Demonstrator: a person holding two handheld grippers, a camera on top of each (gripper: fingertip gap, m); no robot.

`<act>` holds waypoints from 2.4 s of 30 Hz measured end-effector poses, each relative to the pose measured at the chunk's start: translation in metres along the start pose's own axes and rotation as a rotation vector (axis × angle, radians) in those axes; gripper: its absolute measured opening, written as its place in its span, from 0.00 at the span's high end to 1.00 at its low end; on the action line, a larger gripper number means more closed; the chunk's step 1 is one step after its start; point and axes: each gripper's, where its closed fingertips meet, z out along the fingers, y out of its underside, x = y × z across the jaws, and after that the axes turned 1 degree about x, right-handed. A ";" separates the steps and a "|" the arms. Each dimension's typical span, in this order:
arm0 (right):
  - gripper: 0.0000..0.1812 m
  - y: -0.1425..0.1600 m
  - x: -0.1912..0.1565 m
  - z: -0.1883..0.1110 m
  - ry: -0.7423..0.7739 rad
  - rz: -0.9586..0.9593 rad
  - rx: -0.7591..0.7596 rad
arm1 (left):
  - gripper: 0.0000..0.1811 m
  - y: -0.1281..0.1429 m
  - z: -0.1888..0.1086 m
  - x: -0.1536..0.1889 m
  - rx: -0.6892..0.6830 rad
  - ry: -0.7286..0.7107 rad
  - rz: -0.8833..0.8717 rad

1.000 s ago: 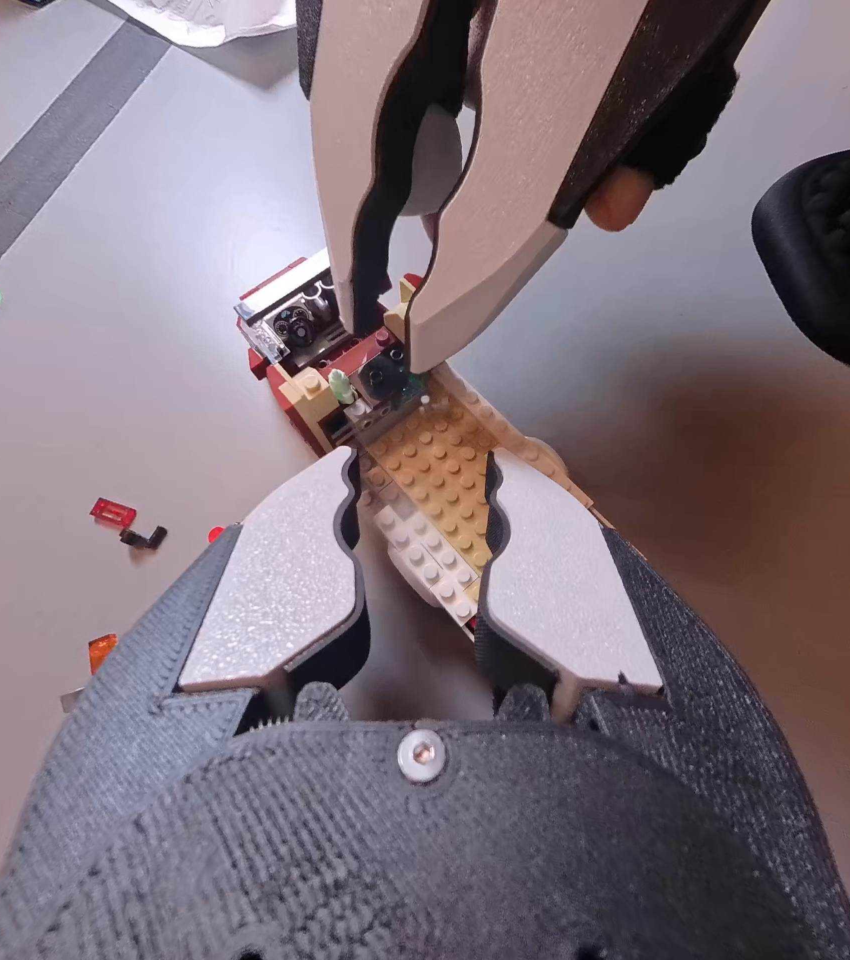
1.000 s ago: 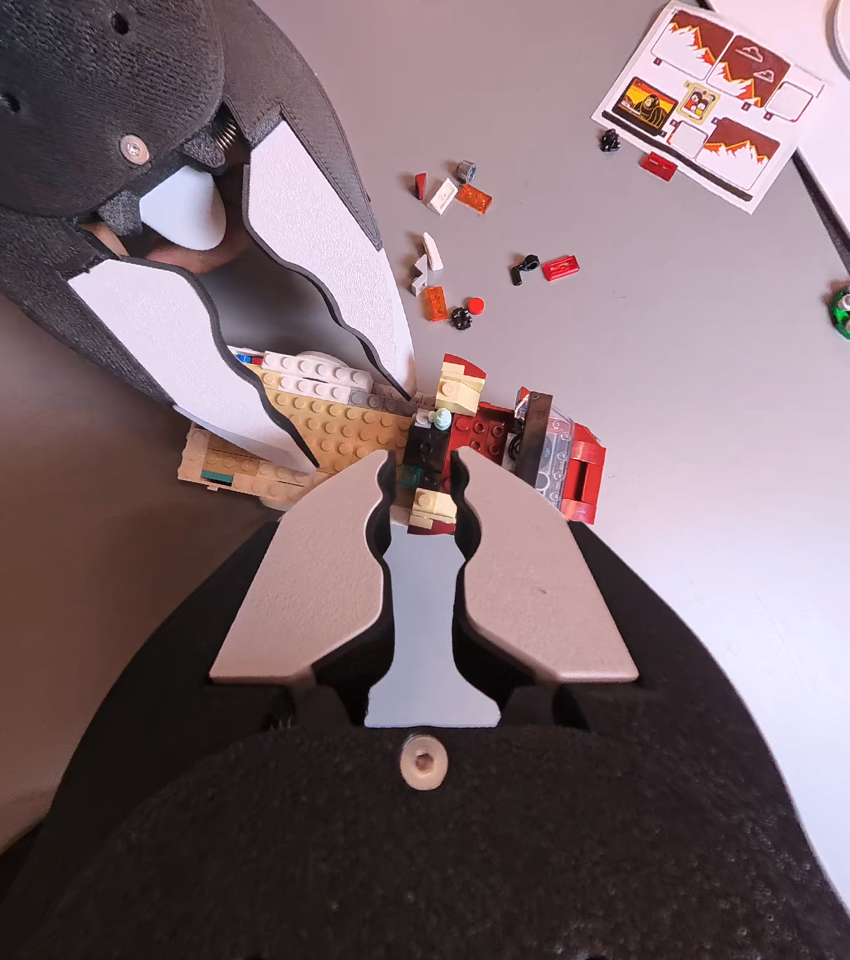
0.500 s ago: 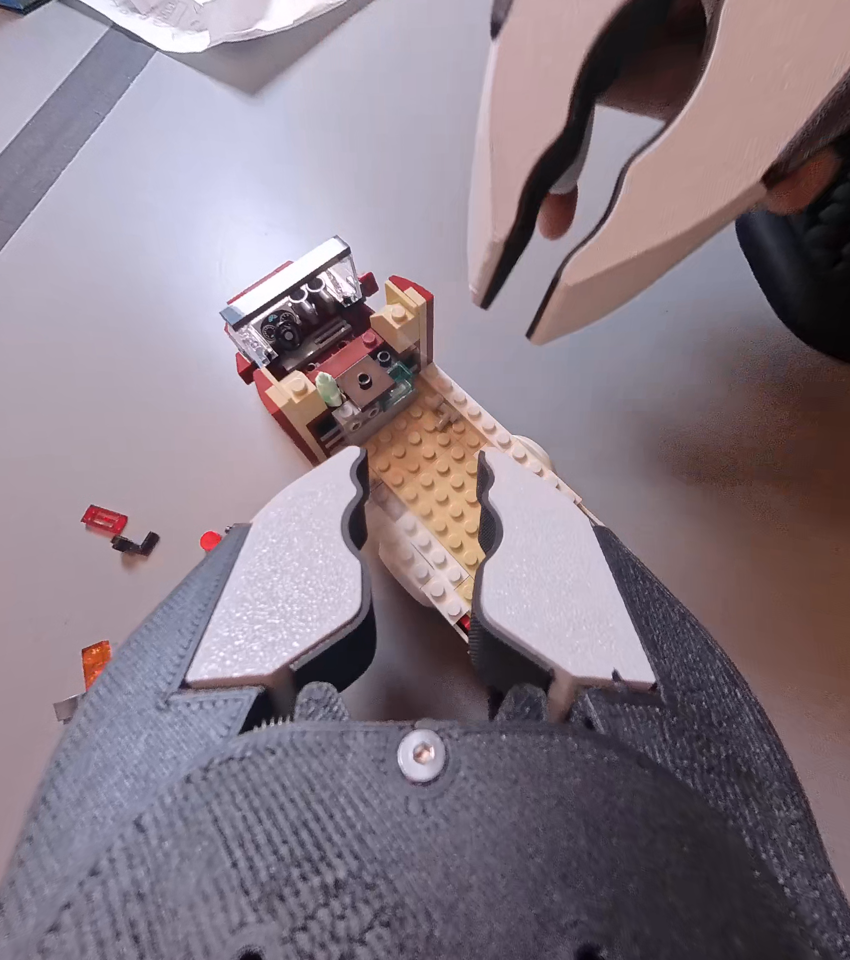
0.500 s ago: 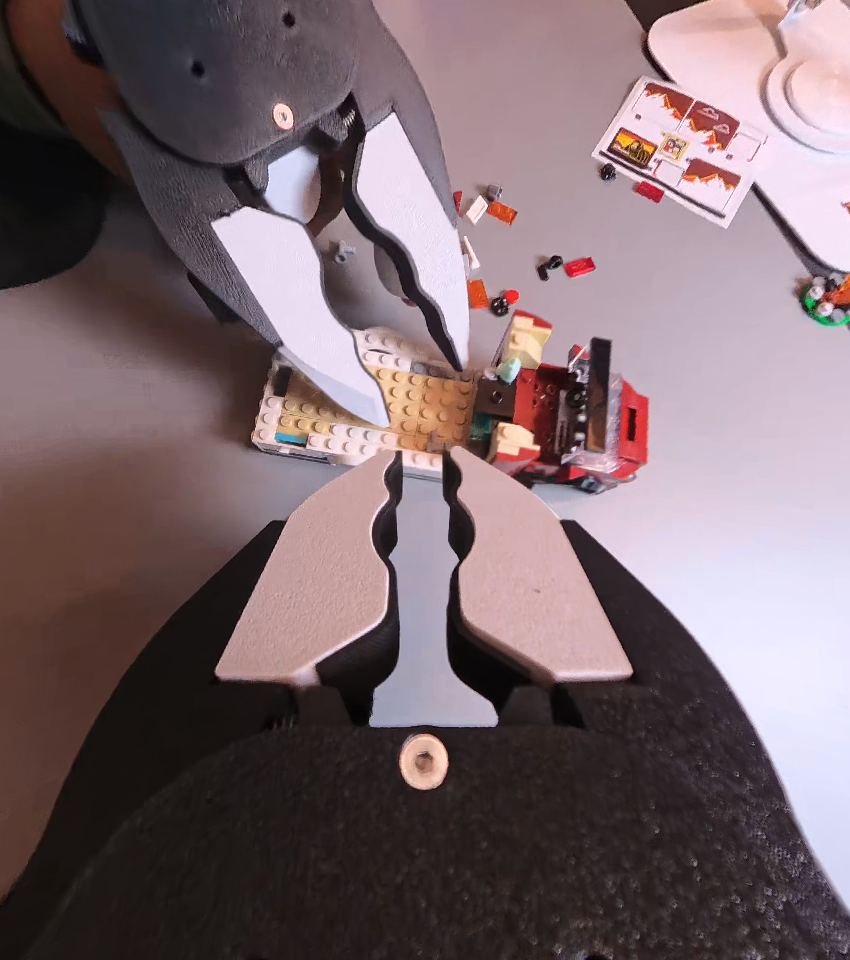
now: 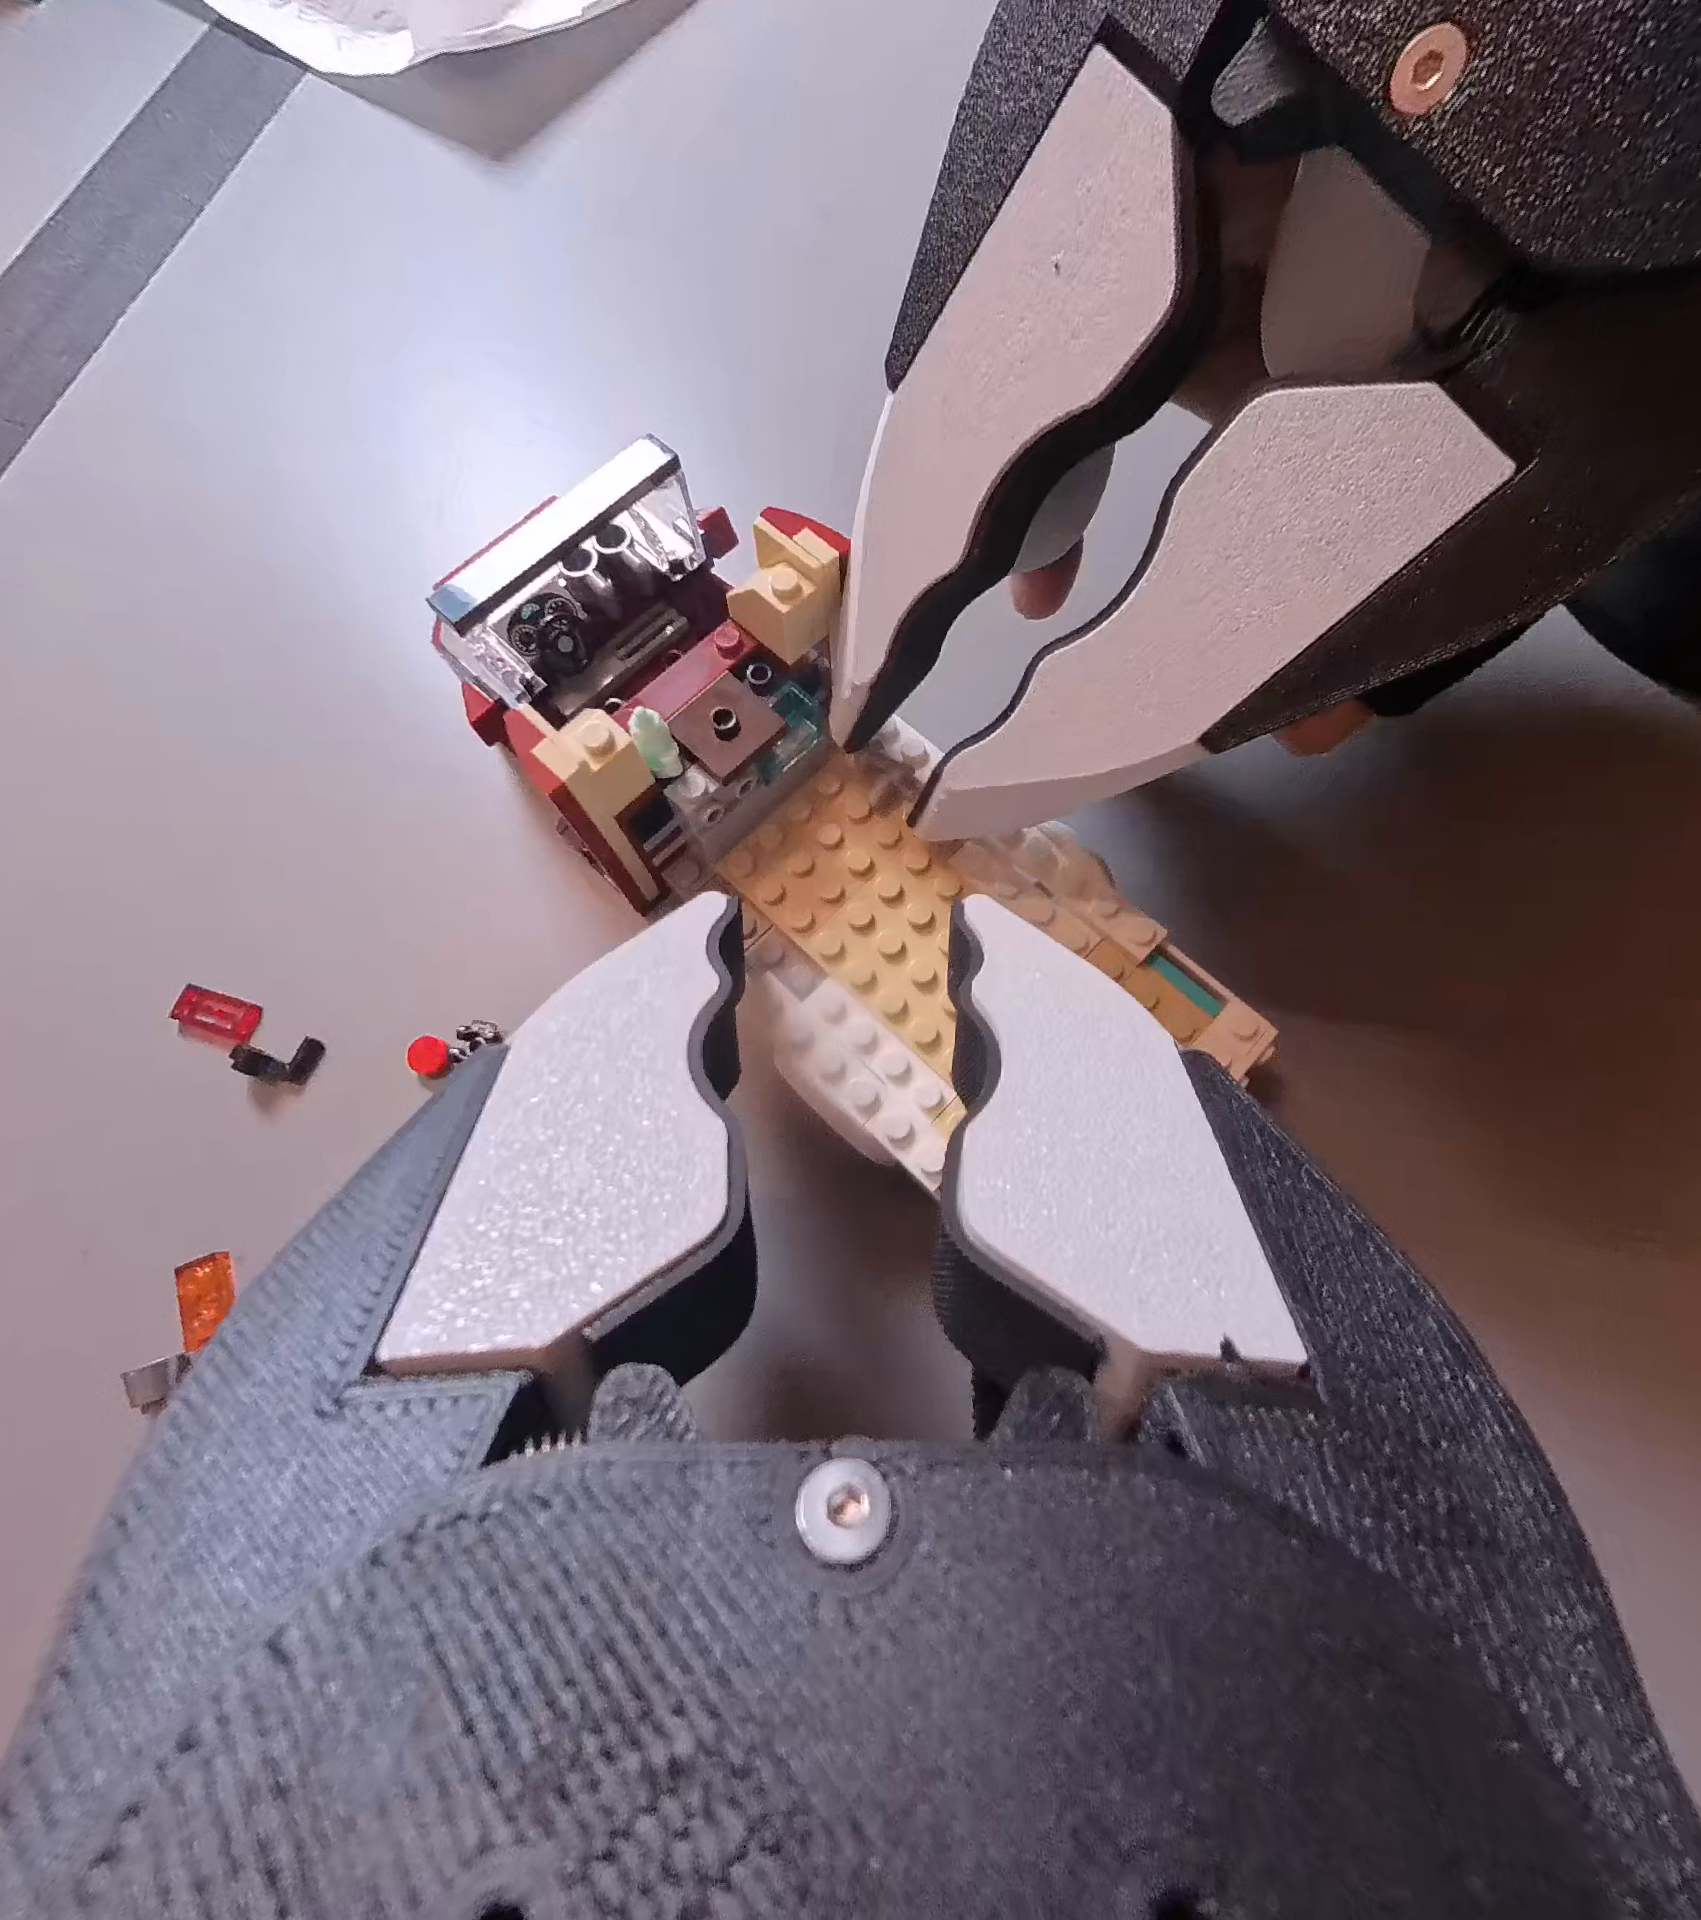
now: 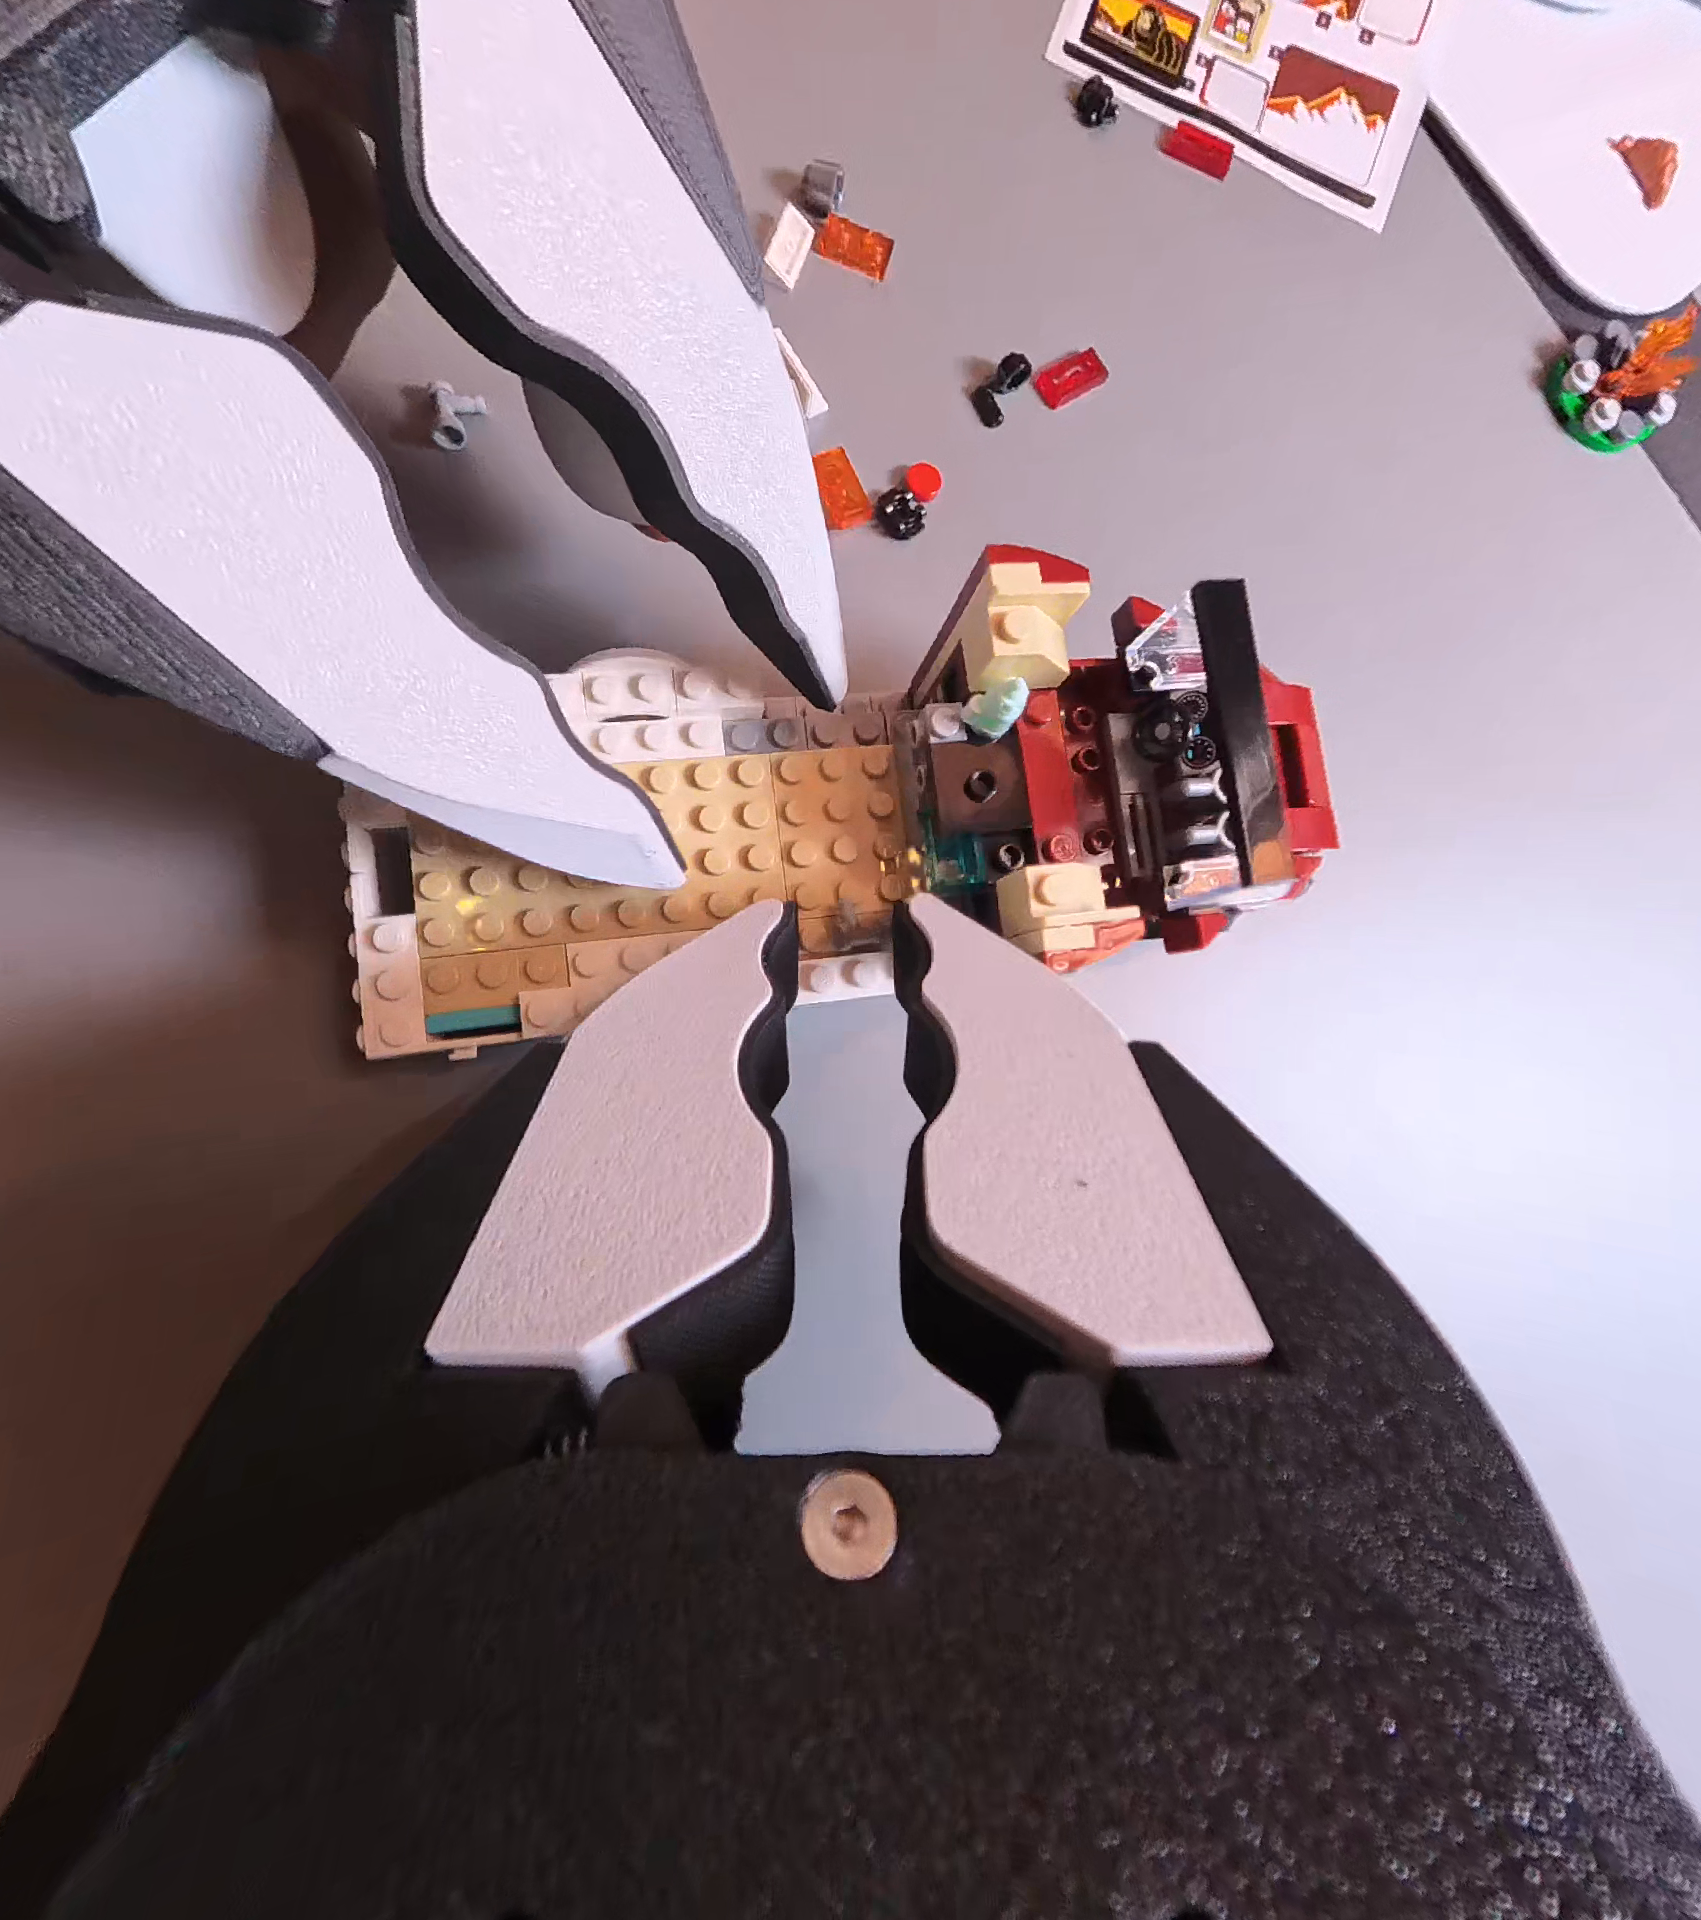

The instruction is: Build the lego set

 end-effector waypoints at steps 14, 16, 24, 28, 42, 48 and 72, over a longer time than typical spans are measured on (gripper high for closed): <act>0.97 -0.004 0.001 -0.004 -0.011 -0.030 0.042 | 0.82 -0.005 -0.001 0.002 0.030 0.010 0.009; 0.97 -0.013 -0.007 -0.011 -0.067 -0.062 0.104 | 0.84 -0.010 -0.003 0.004 0.060 0.022 0.012; 0.97 -0.050 -0.025 -0.052 -0.286 -0.047 0.399 | 0.93 -0.040 -0.019 0.022 0.242 0.109 0.051; 0.97 -0.059 -0.024 -0.064 -0.338 0.002 0.491 | 0.97 -0.052 -0.029 0.027 0.327 0.154 0.029; 0.97 -0.061 -0.025 -0.079 -0.512 0.113 0.578 | 0.93 -0.071 -0.047 0.037 0.478 0.236 0.024; 0.97 -0.054 -0.028 -0.081 -0.532 0.041 0.514 | 0.96 -0.069 -0.046 0.040 0.473 0.254 0.036; 0.94 -0.053 -0.024 -0.082 -0.544 -0.019 0.436 | 0.97 -0.071 -0.048 0.033 0.510 0.122 0.157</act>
